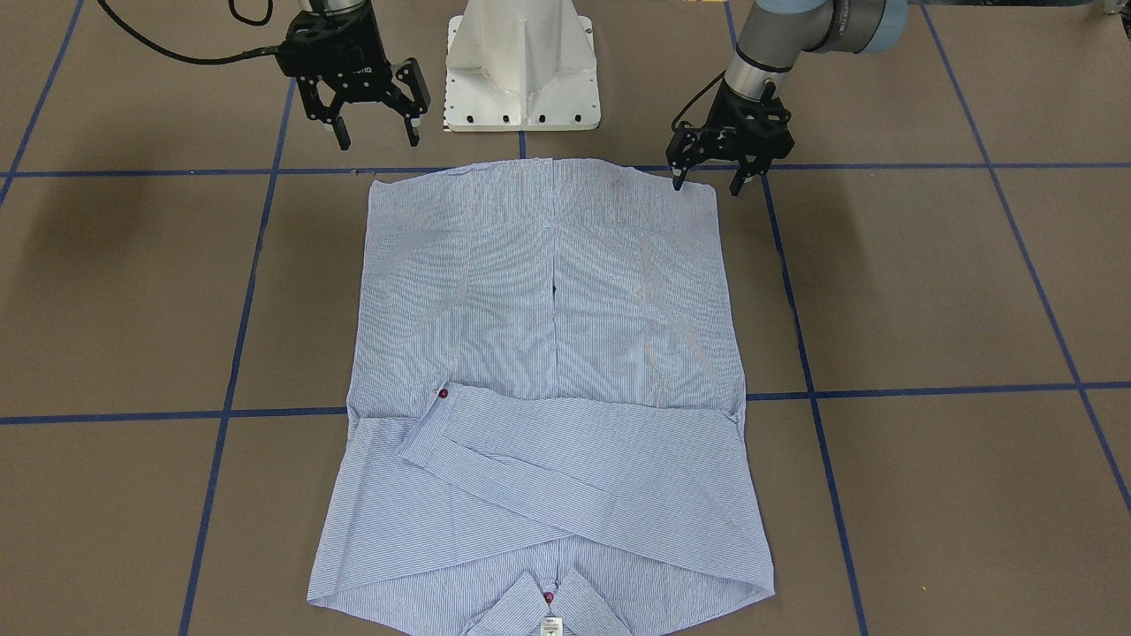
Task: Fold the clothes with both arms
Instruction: 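Position both grippers at the hem corners nearest the robot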
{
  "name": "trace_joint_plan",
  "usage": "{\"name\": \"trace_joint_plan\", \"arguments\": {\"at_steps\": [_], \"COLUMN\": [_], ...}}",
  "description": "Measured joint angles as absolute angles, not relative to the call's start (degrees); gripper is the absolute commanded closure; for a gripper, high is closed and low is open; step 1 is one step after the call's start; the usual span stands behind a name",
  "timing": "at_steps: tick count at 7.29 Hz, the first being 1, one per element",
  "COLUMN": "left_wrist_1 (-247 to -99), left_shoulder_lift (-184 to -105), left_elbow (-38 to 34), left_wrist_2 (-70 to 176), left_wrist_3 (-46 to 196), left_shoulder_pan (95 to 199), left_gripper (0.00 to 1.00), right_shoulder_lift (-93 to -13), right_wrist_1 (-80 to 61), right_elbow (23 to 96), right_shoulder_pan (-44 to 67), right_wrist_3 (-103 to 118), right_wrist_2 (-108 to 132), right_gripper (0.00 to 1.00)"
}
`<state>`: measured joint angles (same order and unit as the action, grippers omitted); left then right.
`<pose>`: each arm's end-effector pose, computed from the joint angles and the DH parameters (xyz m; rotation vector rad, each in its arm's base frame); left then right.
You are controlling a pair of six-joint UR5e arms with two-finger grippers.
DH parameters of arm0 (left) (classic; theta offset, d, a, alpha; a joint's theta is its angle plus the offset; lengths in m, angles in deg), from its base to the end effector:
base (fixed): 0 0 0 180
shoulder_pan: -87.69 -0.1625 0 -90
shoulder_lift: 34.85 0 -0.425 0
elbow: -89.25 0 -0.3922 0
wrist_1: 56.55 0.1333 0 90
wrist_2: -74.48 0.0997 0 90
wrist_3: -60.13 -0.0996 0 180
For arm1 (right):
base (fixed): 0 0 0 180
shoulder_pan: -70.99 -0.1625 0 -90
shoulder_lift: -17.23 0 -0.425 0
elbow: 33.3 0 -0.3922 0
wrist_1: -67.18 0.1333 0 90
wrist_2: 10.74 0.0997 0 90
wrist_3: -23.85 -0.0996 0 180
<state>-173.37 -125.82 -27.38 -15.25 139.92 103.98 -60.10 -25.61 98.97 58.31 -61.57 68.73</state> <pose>0.4364 -0.2669 0.3826 0.2220 0.9239 -0.1003 -0.4126 -0.2481 0.2375 0.3057 -0.8732 0.2148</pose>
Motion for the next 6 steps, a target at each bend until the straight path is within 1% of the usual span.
{"name": "trace_joint_plan", "arguments": {"at_steps": [1,2,6], "left_wrist_1": [-173.4,-173.5,-173.5], "left_shoulder_lift": [-126.0,-126.1,-126.2], "left_elbow": [-26.5,-26.0,-25.5], "left_wrist_2": [-15.3,-15.3,-15.5], "left_wrist_3": [140.9,142.2,145.6], "left_shoulder_pan": [103.9,103.9,103.3], "left_gripper": [0.22,0.27,0.28], "right_shoulder_lift": [-60.1,-60.0,-60.0], "right_wrist_1": [-25.6,-25.6,-25.6], "right_elbow": [99.0,99.0,99.0], "right_shoulder_pan": [58.3,58.3,58.3], "right_wrist_3": [-61.6,-61.6,-61.6], "right_wrist_2": [68.7,68.7,68.7], "right_gripper": [0.0,0.0,0.0]}}
